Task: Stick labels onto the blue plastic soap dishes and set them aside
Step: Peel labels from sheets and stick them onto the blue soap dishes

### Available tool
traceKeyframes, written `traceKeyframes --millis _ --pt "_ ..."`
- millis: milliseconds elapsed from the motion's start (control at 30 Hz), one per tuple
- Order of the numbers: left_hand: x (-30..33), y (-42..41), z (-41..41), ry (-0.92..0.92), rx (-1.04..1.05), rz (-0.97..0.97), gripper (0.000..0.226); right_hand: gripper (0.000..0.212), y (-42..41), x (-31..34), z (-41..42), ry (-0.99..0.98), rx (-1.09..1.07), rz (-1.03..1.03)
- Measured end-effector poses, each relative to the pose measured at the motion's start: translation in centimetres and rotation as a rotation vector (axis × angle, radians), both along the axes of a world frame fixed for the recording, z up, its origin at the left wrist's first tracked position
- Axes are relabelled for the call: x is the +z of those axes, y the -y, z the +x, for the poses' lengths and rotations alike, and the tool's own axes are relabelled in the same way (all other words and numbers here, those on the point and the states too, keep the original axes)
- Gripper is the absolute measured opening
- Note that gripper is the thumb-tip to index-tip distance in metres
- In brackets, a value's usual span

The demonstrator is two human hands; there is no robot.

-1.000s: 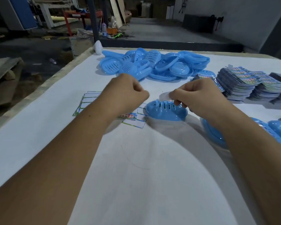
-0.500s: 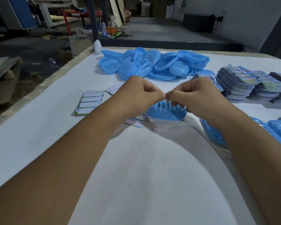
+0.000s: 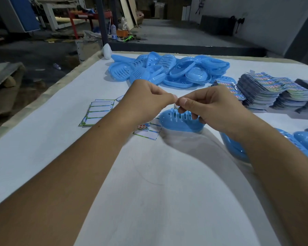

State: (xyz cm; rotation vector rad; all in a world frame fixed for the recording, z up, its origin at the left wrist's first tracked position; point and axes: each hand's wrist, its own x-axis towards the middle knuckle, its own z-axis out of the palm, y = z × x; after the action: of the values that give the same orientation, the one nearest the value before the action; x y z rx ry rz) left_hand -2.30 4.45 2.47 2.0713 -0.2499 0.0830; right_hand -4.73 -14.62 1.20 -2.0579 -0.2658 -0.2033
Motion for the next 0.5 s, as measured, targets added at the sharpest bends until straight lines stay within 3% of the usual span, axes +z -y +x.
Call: traceKeyframes --millis 233,500 --pt "0.00 0.10 0.18 0.005 0.068 -0.019 0.025 0.022 0.67 0.04 0.47 -0.035 -0.219 -0.036" --pt "-0.49 0.10 0.48 -0.012 0.048 -0.031 0.025 0.023 0.66 0.16 0.54 -0.054 -0.254 -0.032"
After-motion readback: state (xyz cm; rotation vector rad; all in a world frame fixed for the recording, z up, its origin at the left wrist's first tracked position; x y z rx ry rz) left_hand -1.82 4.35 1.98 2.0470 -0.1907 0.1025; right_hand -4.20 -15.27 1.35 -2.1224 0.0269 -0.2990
